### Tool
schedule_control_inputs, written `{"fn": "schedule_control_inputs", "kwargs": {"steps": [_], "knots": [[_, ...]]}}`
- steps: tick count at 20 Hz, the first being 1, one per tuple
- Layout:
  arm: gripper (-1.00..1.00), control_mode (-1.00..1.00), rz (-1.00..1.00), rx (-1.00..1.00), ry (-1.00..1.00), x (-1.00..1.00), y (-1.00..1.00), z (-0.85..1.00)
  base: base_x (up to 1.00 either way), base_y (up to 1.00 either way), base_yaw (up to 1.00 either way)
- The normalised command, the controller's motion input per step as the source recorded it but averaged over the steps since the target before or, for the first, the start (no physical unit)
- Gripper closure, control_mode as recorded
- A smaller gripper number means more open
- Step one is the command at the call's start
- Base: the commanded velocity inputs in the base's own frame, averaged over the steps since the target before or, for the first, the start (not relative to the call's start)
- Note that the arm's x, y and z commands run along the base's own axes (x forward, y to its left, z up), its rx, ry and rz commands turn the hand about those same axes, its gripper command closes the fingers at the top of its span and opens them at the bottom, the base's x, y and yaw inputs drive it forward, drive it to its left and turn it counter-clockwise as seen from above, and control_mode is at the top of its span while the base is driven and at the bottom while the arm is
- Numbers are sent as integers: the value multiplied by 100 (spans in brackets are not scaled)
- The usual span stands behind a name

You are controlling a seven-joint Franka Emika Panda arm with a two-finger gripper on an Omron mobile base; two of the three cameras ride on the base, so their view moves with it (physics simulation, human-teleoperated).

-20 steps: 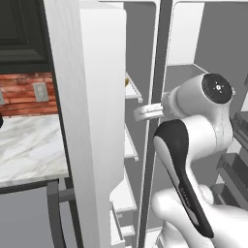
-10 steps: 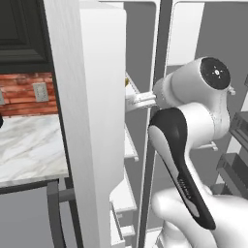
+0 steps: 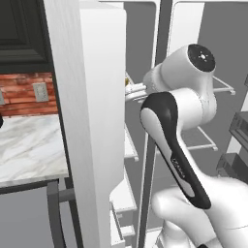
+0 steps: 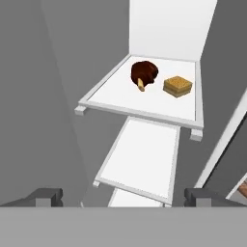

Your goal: Pick up the frozen steak from the freezer, place it on any shelf in the fridge, and close the fridge and freezer doors when done.

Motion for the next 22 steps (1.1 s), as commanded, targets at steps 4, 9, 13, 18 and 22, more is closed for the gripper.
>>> {"fn": "schedule_control_inputs", "kwargs": {"steps": [4,9,13,18,22], "knots": [[-100,-100,3,0,1,60,0,0,0,0,0],[-100,-100,0,0,0,62,2,0,0,0,0],[-100,-100,0,0,0,61,5,0,0,0,0],[-100,-100,0,-1,0,58,15,-1,0,0,0],[-100,-100,0,0,0,48,10,-4,0,0,0]]}}
